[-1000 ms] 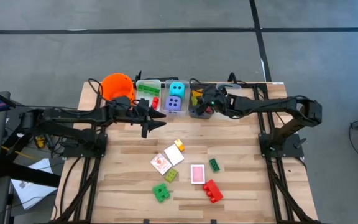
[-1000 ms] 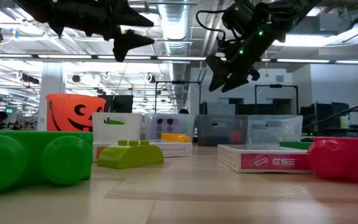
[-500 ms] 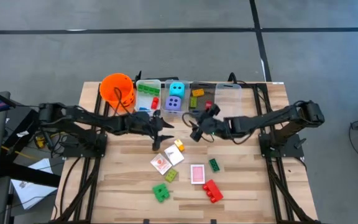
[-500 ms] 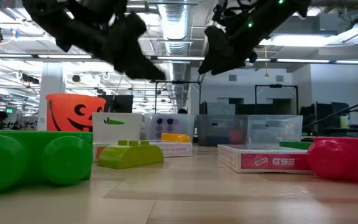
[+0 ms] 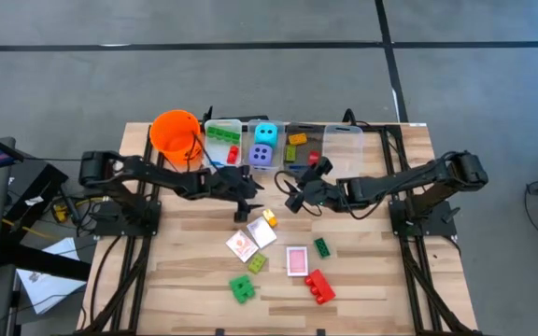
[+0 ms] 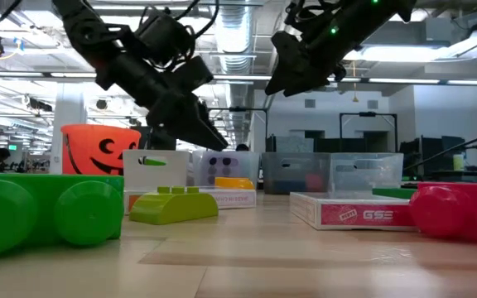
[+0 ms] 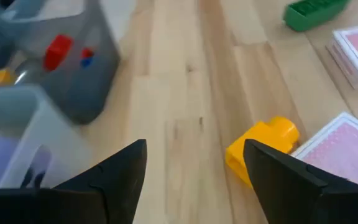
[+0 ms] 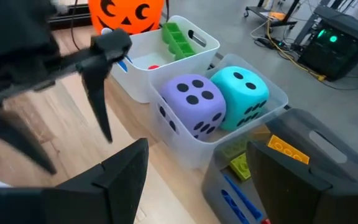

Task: Pick & Place Toys
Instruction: Put the yellow game piece into the white bin

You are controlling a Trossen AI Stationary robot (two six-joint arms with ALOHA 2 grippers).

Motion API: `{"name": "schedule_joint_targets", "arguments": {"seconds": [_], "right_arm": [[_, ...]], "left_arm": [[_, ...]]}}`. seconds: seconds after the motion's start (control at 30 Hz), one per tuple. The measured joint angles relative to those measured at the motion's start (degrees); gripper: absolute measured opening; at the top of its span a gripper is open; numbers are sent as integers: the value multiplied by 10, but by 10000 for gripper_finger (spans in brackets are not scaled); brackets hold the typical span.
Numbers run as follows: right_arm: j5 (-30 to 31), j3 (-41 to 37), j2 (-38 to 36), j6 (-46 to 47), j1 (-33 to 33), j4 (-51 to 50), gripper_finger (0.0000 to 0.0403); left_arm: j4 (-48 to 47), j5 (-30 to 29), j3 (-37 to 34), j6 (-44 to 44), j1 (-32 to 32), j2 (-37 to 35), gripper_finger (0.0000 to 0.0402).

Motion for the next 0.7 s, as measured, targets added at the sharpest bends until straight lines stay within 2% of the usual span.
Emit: {"name": "schedule_joint_targets", "arguments": {"seconds": [0.23,0.4,0.7], "right_arm": [[0,0,0,13,0,-3,265],[-1,0,0,13,0,-7,265],[-2,0,0,29,0,-24,265]], "left_arm": [[0,3,43,80,-3,64,266],[0,-17,65,121,-3,100,266],[-30,-4,71,119,-4,100,266]]}}
